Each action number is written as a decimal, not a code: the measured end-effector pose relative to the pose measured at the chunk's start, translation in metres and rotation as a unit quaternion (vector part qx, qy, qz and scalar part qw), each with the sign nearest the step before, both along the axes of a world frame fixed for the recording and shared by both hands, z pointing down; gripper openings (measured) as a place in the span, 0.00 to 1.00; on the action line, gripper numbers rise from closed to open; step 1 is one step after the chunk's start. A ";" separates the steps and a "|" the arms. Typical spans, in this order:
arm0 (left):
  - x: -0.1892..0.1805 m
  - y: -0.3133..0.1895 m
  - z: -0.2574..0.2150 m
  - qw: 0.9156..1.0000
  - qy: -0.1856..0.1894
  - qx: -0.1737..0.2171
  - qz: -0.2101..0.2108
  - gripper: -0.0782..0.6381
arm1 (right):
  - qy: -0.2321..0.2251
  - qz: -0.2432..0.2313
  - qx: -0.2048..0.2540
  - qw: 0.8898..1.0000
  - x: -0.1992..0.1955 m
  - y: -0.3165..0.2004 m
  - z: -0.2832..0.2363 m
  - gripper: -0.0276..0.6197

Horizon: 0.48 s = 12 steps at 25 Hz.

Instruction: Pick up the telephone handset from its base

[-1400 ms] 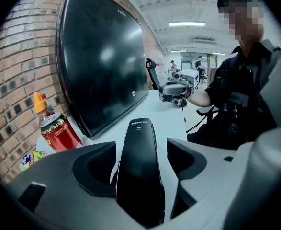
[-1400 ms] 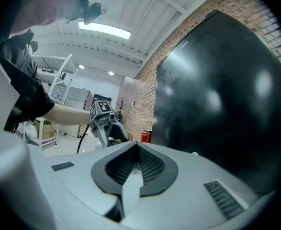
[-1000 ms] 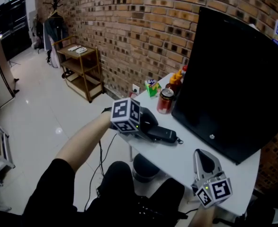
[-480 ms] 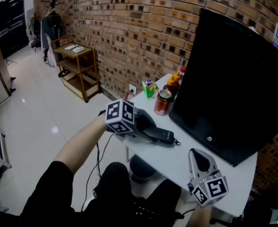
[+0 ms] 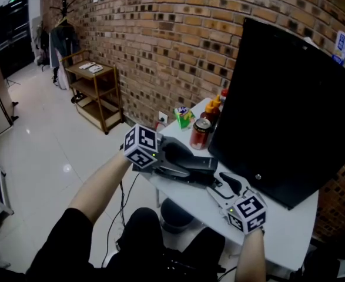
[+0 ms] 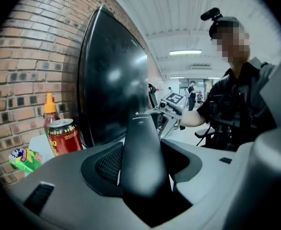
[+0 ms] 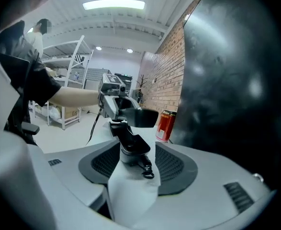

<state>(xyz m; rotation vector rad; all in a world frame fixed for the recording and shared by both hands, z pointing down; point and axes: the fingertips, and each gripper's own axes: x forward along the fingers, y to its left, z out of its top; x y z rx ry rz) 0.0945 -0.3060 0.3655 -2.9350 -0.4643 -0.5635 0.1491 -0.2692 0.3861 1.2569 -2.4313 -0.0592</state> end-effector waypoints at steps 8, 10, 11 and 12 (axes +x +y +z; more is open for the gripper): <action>-0.032 -0.018 -0.062 0.984 0.160 -0.067 -0.035 0.46 | -0.027 -0.012 0.007 1.000 0.002 0.002 -0.003 0.41; -0.043 -0.022 -0.074 0.976 0.196 -0.083 -0.042 0.46 | -0.036 -0.016 0.011 0.999 0.004 0.003 -0.004 0.41; -0.047 -0.022 -0.077 0.973 0.209 -0.088 -0.045 0.46 | -0.038 -0.018 0.011 0.999 0.004 0.004 -0.004 0.41; -0.050 -0.022 -0.080 0.970 0.219 -0.090 -0.048 0.46 | -0.039 -0.019 0.012 0.999 0.005 0.006 -0.004 0.41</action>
